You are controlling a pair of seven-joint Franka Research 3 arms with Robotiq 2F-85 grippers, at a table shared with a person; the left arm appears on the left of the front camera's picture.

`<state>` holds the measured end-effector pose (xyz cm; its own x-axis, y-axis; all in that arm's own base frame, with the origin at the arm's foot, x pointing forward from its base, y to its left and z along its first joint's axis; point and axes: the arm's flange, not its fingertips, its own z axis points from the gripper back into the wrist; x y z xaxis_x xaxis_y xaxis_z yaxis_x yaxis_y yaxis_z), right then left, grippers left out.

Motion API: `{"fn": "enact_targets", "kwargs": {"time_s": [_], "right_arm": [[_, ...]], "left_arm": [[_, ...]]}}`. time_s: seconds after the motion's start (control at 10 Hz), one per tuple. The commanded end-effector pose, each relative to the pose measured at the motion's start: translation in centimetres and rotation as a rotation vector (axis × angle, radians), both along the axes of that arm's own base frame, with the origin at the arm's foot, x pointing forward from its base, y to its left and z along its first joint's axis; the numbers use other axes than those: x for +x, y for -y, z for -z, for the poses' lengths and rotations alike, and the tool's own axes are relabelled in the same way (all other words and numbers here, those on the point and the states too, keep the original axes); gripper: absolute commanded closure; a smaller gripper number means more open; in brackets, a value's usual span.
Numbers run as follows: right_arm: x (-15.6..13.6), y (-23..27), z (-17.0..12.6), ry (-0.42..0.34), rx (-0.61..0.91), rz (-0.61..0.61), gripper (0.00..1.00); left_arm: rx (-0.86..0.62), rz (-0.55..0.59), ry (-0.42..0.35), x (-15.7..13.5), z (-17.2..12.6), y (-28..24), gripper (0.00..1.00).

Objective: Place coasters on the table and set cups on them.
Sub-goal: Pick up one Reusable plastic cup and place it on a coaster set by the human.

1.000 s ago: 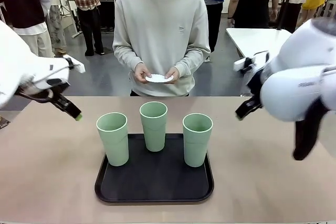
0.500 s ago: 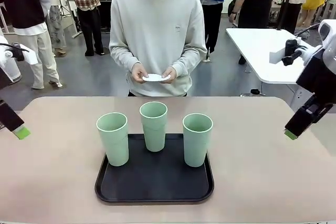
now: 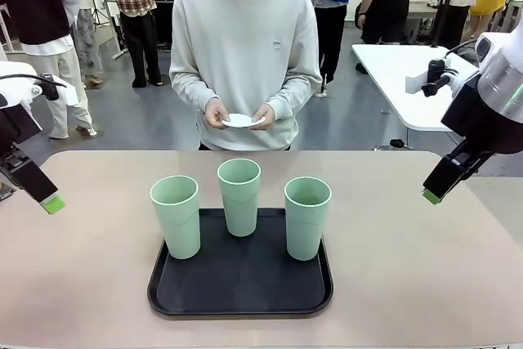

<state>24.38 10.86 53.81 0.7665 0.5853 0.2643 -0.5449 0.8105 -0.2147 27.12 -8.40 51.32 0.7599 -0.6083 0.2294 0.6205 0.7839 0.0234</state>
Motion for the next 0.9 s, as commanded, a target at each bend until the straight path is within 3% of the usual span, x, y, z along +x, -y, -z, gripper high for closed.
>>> {"fn": "enact_targets", "kwargs": {"time_s": [0.0, 0.1, 0.2, 0.3, 0.4, 0.5, 0.7, 0.8], "right_arm": [[0.3, 0.3, 0.0, 0.011, -0.01, 0.01, 0.0], [0.0, 0.0, 0.0, 0.0, 0.0, 0.0, 0.0], [0.5, 0.8, -0.1, -0.131, 0.097, 0.035, 0.0], [0.9, 3.6, -2.5, -0.214, 0.281, 0.108, 0.0], [1.5, 7.0, -4.7, -0.309, 0.474, 0.173, 0.0], [2.0, 9.9, -5.6, -0.448, 0.71, 0.293, 0.0], [3.9, 17.1, -4.4, -0.637, 1.128, 0.51, 0.0], [4.2, 20.0, -3.2, -0.687, 1.207, 0.578, 0.0]], "left_arm": [[-0.018, 0.021, 0.007, 0.1, -0.1, 0.0, 0.0], [0.0, 0.0, 0.0, 0.0, 0.0, 0.0, 0.0], [-0.11, -0.001, -0.103, 0.3, 0.0, -0.5, 0.0], [-0.263, -0.025, -0.176, 0.8, -1.3, -2.3, 0.0], [-0.454, -0.07, -0.198, 1.9, -3.1, -5.0, 0.0], [-0.675, -0.14, -0.264, 3.0, -4.4, -7.5, 0.0], [-0.959, -0.332, -0.339, 4.8, -3.8, -11.8, 0.0], [-1.028, -0.401, -0.345, 5.5, -3.3, -14.4, 0.0]]}}
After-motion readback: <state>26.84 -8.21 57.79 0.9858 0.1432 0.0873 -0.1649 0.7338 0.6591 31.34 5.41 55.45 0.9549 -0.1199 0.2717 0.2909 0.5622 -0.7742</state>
